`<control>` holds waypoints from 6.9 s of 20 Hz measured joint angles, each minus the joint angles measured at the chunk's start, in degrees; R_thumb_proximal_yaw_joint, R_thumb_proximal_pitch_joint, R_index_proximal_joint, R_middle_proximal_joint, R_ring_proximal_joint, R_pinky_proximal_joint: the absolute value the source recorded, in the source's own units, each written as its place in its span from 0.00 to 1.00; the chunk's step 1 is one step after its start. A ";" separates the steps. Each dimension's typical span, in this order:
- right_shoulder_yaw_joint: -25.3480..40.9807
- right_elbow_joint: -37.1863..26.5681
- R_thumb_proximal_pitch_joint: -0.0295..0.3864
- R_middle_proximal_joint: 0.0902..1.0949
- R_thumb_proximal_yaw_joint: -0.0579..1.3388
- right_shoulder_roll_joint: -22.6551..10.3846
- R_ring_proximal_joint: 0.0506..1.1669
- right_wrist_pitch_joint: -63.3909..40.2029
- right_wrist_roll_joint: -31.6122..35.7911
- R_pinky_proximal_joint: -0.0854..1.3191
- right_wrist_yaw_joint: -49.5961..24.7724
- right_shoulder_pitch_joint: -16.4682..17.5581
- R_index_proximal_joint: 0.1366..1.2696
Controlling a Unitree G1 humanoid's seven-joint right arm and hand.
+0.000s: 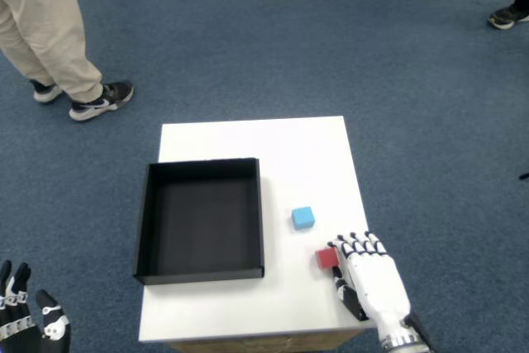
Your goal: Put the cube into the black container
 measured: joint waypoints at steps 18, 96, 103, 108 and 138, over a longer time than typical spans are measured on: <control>-3.60 0.70 0.51 0.16 0.88 0.58 0.12 -1.82 1.11 0.09 -0.03 -0.16 0.82; -8.84 0.65 0.51 0.20 0.92 3.29 0.16 -2.01 0.42 0.13 3.72 -1.16 0.84; -8.61 0.32 0.51 0.18 0.91 3.27 0.14 -4.21 -0.01 0.12 -0.39 -1.17 0.84; -6.07 -1.12 0.50 0.18 0.90 3.19 0.14 -10.34 -0.17 0.11 -8.40 -2.16 0.84; 47.41 -16.38 0.47 0.17 0.91 1.58 0.10 -19.07 29.97 0.05 -14.28 -15.40 0.84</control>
